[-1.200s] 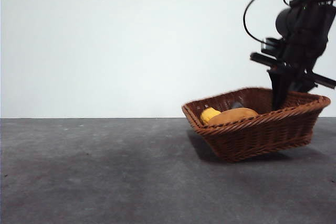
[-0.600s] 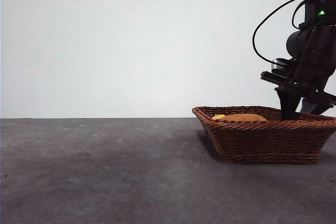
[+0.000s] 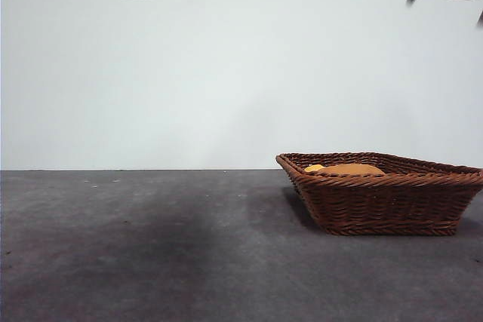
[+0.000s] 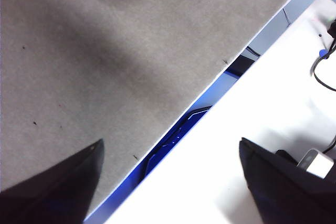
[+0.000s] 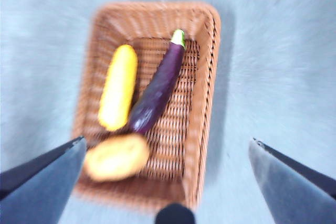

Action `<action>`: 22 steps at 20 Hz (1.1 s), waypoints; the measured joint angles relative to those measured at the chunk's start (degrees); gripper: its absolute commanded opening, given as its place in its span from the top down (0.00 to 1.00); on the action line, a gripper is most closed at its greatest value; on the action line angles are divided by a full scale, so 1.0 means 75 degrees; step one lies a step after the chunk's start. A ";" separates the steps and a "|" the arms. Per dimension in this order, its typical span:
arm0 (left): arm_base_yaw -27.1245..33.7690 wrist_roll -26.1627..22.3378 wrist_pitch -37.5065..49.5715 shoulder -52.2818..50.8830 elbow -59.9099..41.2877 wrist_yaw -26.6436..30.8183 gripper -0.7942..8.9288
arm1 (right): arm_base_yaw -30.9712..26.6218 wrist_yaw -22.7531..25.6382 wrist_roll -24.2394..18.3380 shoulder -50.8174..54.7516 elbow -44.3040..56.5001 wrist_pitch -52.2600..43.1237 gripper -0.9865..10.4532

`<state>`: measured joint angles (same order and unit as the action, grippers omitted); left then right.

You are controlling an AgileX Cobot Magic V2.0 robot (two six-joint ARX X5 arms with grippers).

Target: Help me put the vegetables on the table into the basket

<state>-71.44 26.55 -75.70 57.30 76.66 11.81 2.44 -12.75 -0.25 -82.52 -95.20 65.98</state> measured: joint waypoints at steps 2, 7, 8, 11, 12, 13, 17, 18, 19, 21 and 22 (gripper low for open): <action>0.0000 -0.0227 0.0000 -0.0023 0.0000 0.0055 0.80 | 0.0029 0.0251 -0.0187 0.1116 -0.0006 0.0481 0.93; 0.0000 -0.0857 0.0000 -0.0023 0.0000 0.0221 0.93 | 0.0026 0.1014 -0.0510 0.3506 -0.0009 0.1495 0.91; 0.0003 -0.1058 0.0000 -0.0023 0.0000 0.0227 0.92 | 0.0026 0.1209 -0.0516 0.3937 -0.0015 0.1539 0.91; 0.0003 -0.1448 -0.0003 -0.0023 0.0000 0.0198 0.92 | 0.0026 0.1393 -0.0516 0.4485 -0.0070 0.1539 0.91; 0.0003 -0.1498 -0.0003 -0.0023 0.0000 0.0192 0.92 | 0.0026 0.1396 -0.0481 0.4549 -0.0070 0.1539 0.91; 0.0003 -0.1542 -0.0003 -0.0023 0.0000 0.0178 0.92 | 0.0026 0.1396 -0.0466 0.4581 -0.0070 0.1539 0.91; 0.0003 -0.1594 -0.0003 -0.0020 0.0000 0.0178 0.92 | 0.0026 0.1437 -0.0452 0.4491 -0.0070 0.1539 0.91; 0.0003 -0.1597 -0.0003 -0.0020 0.0000 0.0178 0.92 | 0.0026 0.1443 -0.0452 0.4430 -0.0070 0.1539 0.91; 0.0000 -0.1597 -0.0003 -0.0020 0.0000 0.0178 0.92 | 0.0026 0.1443 -0.0452 0.4348 -0.0070 0.1539 0.91; 0.0003 -0.1597 -0.0003 -0.0020 0.0000 0.0178 0.92 | 0.0026 0.1443 -0.0452 0.4164 -0.0070 0.1539 0.91; 0.0003 -0.1597 -0.0003 -0.0020 0.0000 0.0178 0.92 | 0.0026 0.1443 -0.0452 0.4062 -0.0070 0.1539 0.91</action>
<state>-71.42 14.57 -75.72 57.14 76.66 13.15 2.63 -1.93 -3.64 -52.05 -95.72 77.52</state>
